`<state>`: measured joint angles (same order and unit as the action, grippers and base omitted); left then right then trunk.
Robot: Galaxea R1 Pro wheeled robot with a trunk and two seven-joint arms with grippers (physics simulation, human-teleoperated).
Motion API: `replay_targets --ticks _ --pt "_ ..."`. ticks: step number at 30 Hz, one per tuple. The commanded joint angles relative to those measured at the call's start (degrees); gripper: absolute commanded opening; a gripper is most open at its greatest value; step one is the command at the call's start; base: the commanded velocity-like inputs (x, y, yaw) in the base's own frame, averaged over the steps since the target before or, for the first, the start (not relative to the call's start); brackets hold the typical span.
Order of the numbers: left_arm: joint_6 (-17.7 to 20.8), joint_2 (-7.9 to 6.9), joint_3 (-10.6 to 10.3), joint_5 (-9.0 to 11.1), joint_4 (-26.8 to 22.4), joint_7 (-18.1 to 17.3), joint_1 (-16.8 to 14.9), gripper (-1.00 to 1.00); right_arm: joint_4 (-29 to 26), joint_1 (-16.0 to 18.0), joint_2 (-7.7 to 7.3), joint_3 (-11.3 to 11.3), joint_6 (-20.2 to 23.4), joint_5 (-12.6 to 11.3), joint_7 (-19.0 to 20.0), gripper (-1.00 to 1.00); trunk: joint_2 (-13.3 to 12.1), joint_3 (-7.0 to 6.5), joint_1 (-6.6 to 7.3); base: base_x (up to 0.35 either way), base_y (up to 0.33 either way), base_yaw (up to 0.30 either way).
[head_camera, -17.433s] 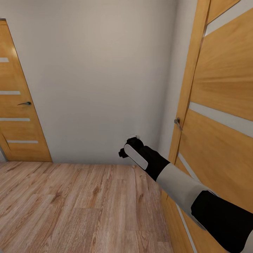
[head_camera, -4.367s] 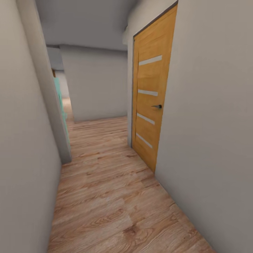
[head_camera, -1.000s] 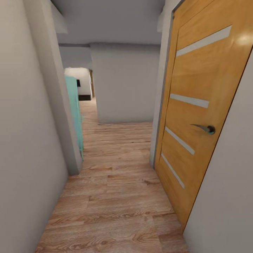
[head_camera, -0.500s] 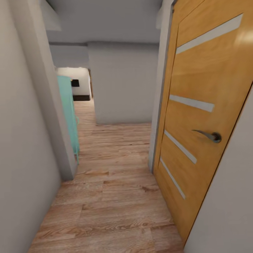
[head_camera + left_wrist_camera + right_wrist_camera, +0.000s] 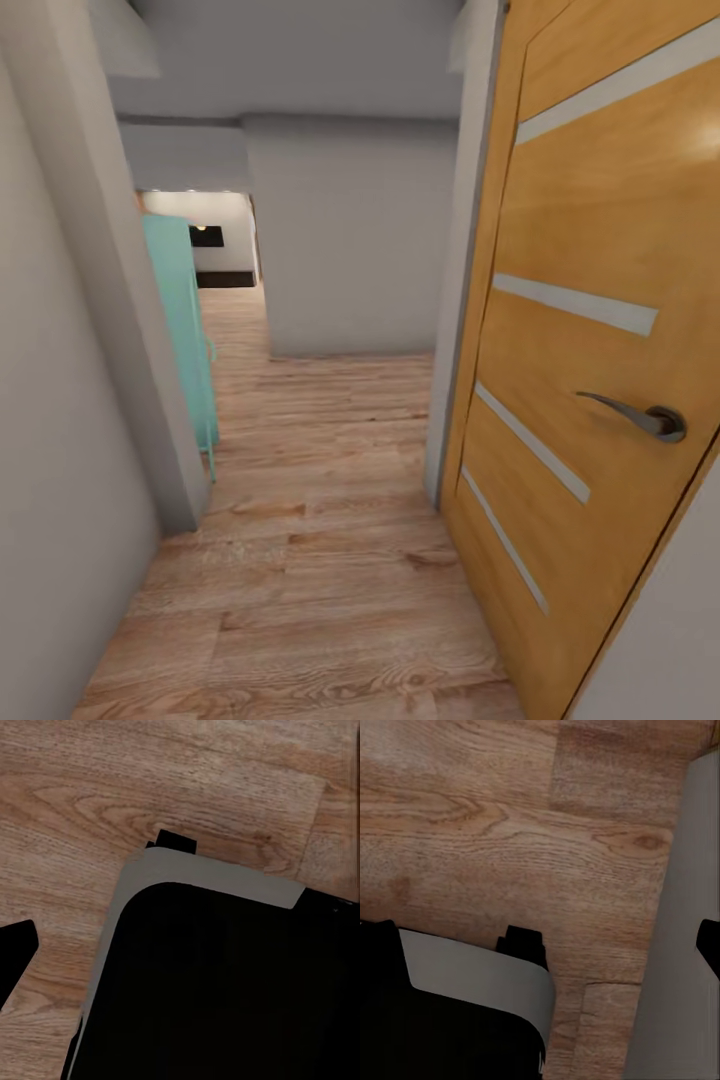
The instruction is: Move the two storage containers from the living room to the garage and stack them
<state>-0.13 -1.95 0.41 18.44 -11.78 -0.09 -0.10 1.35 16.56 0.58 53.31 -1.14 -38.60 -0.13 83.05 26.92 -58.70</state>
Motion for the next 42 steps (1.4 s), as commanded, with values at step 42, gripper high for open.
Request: replay_targets --ticks 42 --pt "0.1 -1.30 0.0 0.6 0.1 0.0 0.0 1.00 0.1 0.0 -0.05 0.5 -0.2 -0.4 0.0 1.00 0.0 0.05 -0.03 0.330 0.030 0.000"
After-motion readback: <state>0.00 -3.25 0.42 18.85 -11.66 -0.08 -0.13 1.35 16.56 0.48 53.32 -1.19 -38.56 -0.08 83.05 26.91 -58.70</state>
